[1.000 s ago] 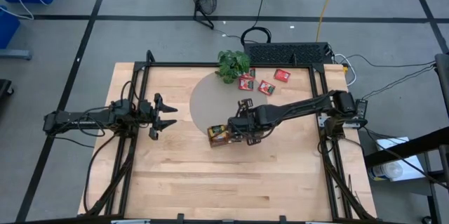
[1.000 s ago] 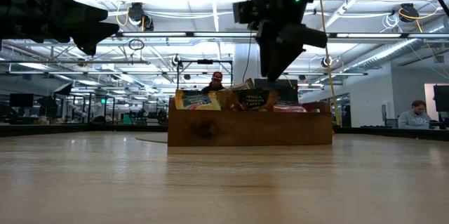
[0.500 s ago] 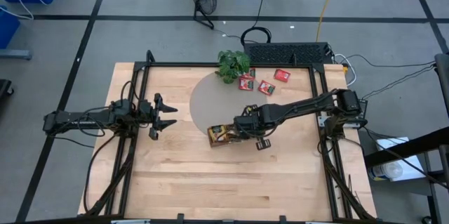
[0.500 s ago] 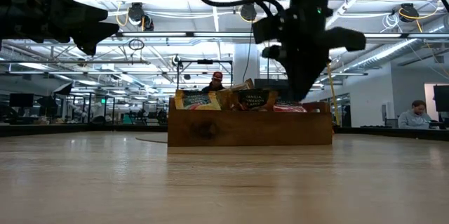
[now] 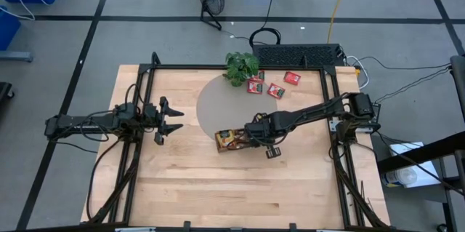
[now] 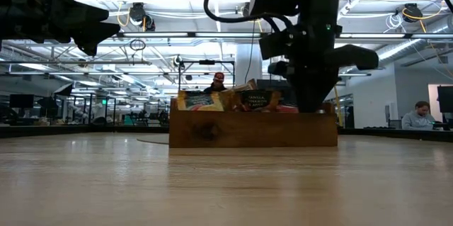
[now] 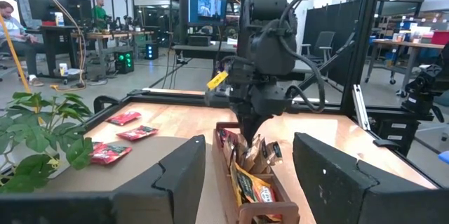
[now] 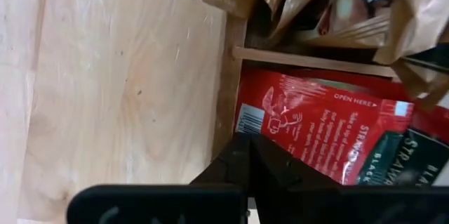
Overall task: Pick & Place Tea
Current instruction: Put the red tea bag into the right slot of the wooden organizer
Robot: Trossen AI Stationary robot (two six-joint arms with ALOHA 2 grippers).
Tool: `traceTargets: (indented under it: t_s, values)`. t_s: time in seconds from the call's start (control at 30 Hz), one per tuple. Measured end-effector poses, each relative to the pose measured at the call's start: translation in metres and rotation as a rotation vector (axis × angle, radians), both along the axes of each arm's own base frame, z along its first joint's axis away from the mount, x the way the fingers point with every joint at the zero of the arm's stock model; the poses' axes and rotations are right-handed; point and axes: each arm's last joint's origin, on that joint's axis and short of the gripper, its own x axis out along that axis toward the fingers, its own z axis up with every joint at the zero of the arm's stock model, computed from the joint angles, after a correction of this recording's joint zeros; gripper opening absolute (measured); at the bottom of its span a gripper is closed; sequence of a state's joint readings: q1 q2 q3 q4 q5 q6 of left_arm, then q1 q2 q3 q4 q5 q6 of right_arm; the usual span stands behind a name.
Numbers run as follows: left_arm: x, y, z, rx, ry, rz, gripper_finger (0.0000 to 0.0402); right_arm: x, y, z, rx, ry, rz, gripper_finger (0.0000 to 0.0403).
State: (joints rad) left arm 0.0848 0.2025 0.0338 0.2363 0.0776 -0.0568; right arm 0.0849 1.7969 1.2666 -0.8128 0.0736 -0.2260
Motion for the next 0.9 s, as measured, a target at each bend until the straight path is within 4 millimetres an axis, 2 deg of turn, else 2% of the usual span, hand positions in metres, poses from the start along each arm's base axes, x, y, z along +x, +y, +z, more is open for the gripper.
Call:
traceTargets:
  t_s: [0.37, 0.53, 0.9]
  values:
    - [0.0, 0.0, 0.0, 0.0, 0.0, 0.0, 0.0214, -0.005, -0.002, -0.021, 0.055, -0.05, -0.008, 0.0]
    - [0.0, 0.0, 0.0, 0.0, 0.0, 0.0, 0.0214, -0.006, -0.001, -0.029, 0.066, -0.096, -0.082, 0.0]
    - [0.0, 0.0, 0.0, 0.0, 0.0, 0.0, 0.0214, -0.006, 0.02, -0.03, -0.218, -0.192, -0.104, 0.0]
